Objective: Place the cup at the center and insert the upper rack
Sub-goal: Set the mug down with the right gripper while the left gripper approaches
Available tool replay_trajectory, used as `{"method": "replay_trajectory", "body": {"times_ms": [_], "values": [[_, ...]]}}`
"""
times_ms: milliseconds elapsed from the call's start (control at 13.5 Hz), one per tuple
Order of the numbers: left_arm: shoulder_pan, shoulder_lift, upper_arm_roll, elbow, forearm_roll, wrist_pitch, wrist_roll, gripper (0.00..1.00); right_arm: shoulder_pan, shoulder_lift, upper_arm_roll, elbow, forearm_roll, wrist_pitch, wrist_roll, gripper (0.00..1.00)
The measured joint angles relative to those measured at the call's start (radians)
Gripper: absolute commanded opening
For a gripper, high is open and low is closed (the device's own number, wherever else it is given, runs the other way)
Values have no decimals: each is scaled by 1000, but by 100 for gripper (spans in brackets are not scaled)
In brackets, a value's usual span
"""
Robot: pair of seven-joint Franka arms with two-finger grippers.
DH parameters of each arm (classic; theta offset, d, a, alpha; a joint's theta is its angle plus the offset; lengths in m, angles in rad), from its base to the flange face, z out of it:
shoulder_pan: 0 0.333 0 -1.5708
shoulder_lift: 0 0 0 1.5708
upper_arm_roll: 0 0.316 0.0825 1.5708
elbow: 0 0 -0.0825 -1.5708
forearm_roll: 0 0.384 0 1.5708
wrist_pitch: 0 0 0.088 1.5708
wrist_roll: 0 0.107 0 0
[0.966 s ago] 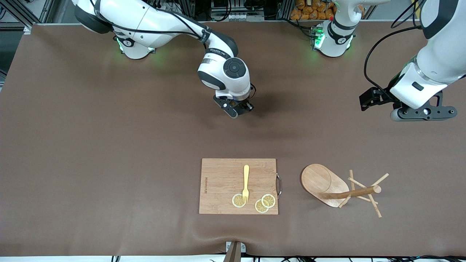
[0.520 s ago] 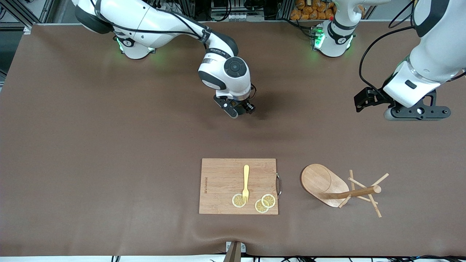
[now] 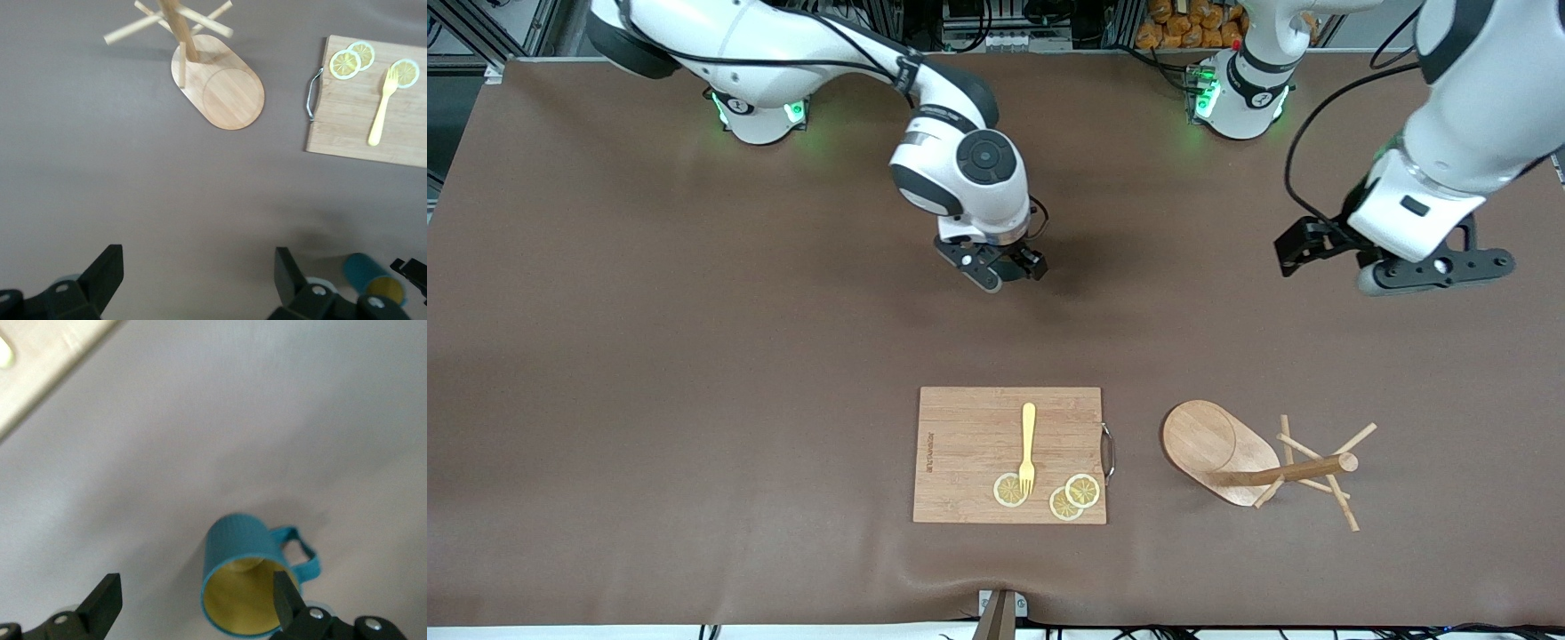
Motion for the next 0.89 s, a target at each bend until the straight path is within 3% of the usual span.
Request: {"method": "replay_trajectory", "body": {"times_ms": [297,520,743,892], "values": [[-70,7,-4,1,0,1,-177,100,-78,-88,9,3,25,-70,-189,100],[-138,38,-5,20,0,8,-324,100,-139,-177,-26,10,166,-120,-412,100],[-213,80,-5,39,2,27,-493,100,-151,-324,-181,14,332,-177,-689,100],[-275,109,-5,43,20,42,-619,100,-150,-418,-290,14,385,-233,-860,100]]}}
